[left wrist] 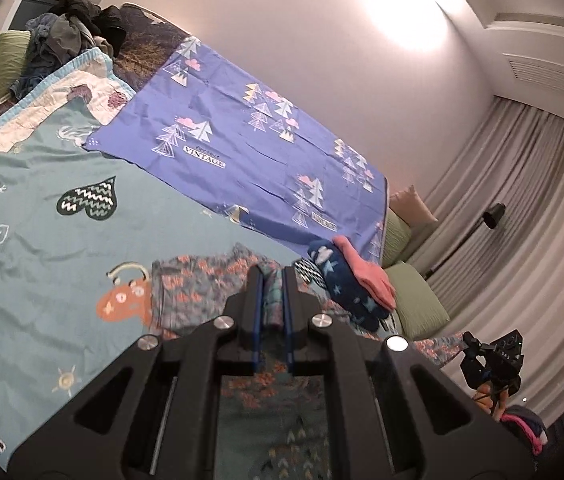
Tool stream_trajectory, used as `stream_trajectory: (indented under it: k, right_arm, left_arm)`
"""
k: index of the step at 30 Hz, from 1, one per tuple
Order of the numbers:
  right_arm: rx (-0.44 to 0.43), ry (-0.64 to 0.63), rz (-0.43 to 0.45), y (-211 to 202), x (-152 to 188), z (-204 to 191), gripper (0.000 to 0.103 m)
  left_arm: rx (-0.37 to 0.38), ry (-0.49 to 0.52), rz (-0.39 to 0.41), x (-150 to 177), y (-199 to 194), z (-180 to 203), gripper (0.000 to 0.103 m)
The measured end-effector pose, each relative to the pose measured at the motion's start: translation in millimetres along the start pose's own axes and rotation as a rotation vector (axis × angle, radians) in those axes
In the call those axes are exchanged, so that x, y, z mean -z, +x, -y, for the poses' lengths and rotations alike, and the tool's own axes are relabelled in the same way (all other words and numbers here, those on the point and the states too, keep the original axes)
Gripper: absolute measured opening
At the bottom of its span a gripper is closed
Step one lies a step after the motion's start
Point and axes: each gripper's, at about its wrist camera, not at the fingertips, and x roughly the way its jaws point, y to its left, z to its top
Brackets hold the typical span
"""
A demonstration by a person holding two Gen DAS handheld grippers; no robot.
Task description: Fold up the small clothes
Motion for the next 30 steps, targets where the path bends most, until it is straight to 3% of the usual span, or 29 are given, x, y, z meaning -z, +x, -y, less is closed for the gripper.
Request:
stream_trajectory:
  k: [10, 18, 30]
  right_arm:
    - [0.158, -0.062, 0.026, 74.9, -50.6, 8.7, 0.007]
    - [0.364, -0.121, 0.012, 146.1, -78.1, 44.5, 0.007]
    - [0.583, -0.25, -0.053, 230.2, -79.9, 89.4, 0.007]
  left_arm:
    - [-0.097, -0.013, -0.002, -37.7, 76.9, -14.6, 0.01]
    - [-0.184, -0.005, -0.069, -57.9, 157.9, -34.5, 0.01]
    - [-0.312, 0.025, -0.202, -45.3, 260.7, -71.3, 0.01]
